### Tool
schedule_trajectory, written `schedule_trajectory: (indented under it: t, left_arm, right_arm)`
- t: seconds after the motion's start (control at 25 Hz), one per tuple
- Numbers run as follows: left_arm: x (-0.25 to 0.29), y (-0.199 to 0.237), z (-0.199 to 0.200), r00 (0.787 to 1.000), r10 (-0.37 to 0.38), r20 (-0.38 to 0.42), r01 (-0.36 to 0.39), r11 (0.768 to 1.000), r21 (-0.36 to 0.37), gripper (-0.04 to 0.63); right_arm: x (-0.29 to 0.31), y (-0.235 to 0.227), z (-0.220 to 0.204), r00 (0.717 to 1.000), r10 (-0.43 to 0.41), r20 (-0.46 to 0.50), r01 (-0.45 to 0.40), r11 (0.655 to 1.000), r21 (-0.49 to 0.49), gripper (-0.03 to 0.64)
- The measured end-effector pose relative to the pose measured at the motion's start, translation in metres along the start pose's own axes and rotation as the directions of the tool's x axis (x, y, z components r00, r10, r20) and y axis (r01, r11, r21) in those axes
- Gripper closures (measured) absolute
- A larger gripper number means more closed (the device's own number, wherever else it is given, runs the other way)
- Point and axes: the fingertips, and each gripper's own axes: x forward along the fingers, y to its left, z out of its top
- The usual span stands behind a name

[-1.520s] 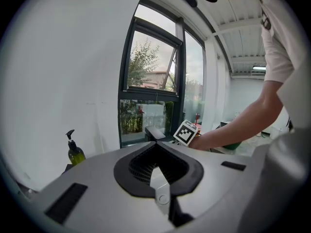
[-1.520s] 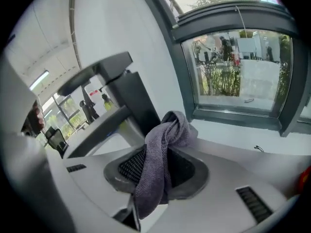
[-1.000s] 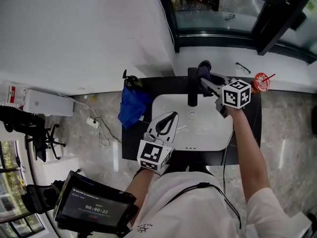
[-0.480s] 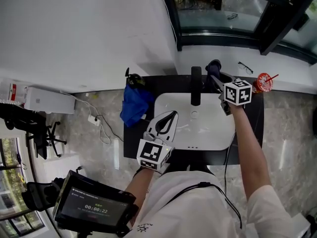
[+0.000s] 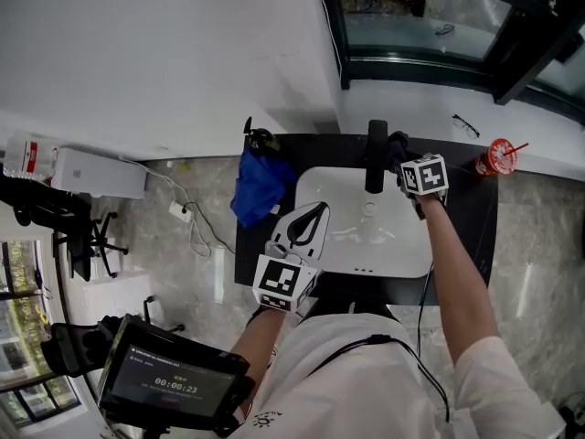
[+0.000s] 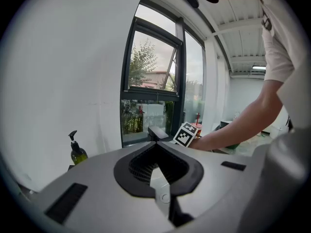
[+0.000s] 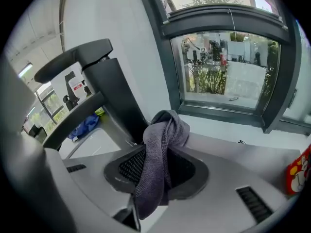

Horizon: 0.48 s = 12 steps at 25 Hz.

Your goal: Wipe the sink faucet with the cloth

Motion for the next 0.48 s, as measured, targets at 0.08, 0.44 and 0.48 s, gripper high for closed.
schedule_trajectory:
  t: [0.08, 0.44, 0.48]
  left_arm:
    - [0.0, 0.001, -0.001, 1.0, 0.003, 0.002, -0.003, 1.0, 0.002, 0.601]
    - [0.002, -0.001, 0.003, 1.0, -0.004, 0.009, 0.004, 1.0, 0.004, 0.601]
    - [0.002, -0.002, 0.003, 1.0, -0.008, 0.01, 0.008, 1.0, 0.005, 0.601]
  right_arm:
    - [0.006, 0.005, 0.0, 1.0, 0.02, 0.003, -0.02, 1.0, 0.007, 0.495]
    - [-0.003, 0.032, 0.011, 0.97, 0.217, 0.108, -0.229, 0.968, 0.108, 0.495]
    - [-0.01, 0.033, 0.017, 0.963, 0.23, 0.138, -0.246, 0.963, 0.111, 0.495]
